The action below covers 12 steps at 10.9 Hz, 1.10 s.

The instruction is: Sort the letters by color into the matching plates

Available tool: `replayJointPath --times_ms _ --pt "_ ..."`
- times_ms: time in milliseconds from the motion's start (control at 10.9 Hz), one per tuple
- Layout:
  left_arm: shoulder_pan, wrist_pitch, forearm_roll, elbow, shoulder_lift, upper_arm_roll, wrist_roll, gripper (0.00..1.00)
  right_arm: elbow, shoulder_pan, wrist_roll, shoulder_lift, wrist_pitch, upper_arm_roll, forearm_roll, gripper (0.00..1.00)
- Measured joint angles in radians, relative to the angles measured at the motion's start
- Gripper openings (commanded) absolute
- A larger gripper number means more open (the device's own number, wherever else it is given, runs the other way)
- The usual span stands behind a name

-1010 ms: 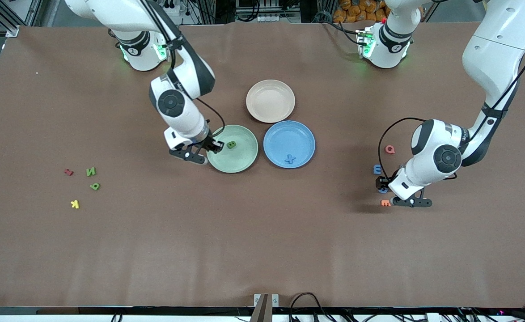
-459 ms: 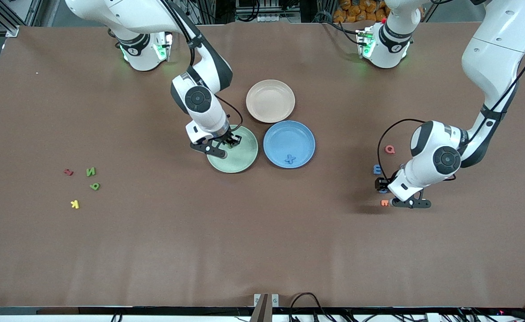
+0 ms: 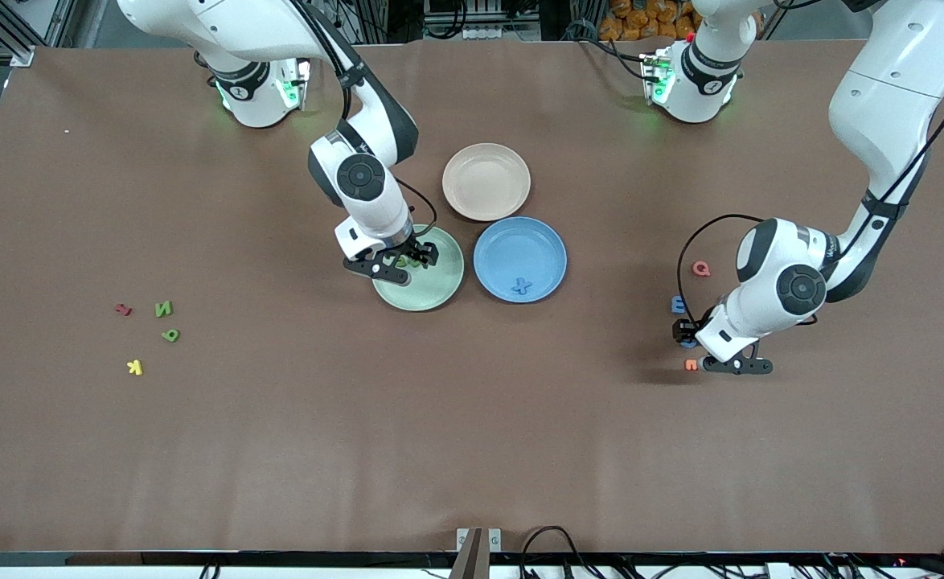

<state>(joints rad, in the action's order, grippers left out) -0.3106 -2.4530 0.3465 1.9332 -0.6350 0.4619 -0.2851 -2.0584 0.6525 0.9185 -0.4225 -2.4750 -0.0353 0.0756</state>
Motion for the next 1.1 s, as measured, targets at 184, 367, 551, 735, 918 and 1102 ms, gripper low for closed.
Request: replayJointPath --times_ms 184,367,551,735,918,1102 --pt "0.000 0.000 0.000 0.000 -0.004 0.000 0.000 0.58 0.000 -0.011 -0.009 0.000 0.000 0.016 -0.003 1.00" --pt "0.000 0.000 0.019 0.000 -0.008 0.000 0.002 0.52 0.000 -0.067 -0.076 0.000 0.000 0.032 -0.004 1.00" --pt "0.000 0.000 0.040 -0.001 -0.009 0.000 0.002 0.38 0.000 -0.150 -0.159 0.000 0.006 0.044 -0.004 1.00" --pt "-0.001 0.000 0.044 -0.003 -0.008 0.000 0.002 0.20 0.001 -0.230 -0.244 0.000 0.009 0.057 -0.005 1.00" --pt "-0.002 0.000 0.045 -0.007 -0.009 0.000 0.002 0.06 0.003 -0.338 -0.354 0.000 0.010 0.062 -0.005 1.00" --pt "-0.007 0.000 0.045 -0.008 -0.009 0.000 0.002 0.04 0.007 -0.445 -0.455 0.000 0.010 0.063 -0.005 1.00"
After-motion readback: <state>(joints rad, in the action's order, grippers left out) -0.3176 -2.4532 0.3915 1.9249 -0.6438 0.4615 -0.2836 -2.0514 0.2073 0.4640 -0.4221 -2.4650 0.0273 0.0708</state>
